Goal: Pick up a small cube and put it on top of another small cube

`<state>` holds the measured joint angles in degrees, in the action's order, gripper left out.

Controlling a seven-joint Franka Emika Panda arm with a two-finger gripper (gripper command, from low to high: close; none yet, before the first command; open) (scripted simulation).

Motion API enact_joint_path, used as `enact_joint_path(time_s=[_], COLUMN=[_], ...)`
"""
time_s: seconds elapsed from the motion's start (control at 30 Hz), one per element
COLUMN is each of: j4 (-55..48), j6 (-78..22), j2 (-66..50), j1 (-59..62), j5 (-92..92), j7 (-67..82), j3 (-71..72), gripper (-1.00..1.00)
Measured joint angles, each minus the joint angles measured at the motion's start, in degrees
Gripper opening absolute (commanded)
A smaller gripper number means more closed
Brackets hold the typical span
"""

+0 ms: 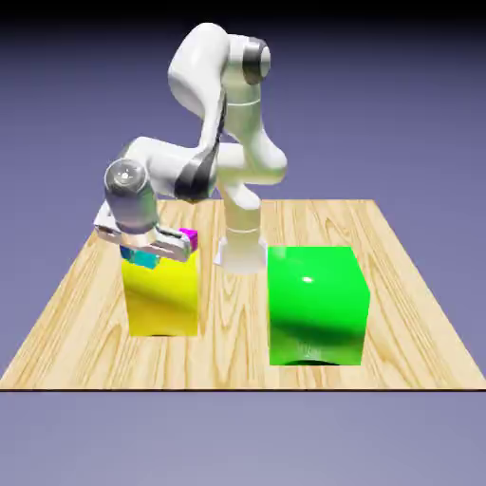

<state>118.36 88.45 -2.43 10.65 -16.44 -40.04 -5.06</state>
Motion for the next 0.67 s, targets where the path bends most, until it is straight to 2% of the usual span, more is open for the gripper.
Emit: enact_joint_path(time_s=[0.2, 0.4, 0.43, 0.5, 0.67], j4=[7.0, 17.4, 17.8, 17.8, 7.5], j6=[-10.5, -1.7, -1.3, -1.3, -10.1], j2=[10.2, 11.9, 11.9, 11.9, 10.3], j1=[-2.4, -1.7, -1.7, -1.7, -2.4], j5=[4.8, 3.8, 3.8, 3.6, 4.7], j7=[9.2, 8.4, 8.4, 8.4, 9.2], j3=[-3.2, -4.0, -4.0, -4.1, -3.2], gripper=[-1.0, -1.0, 1.0, 1.0, 1.0])
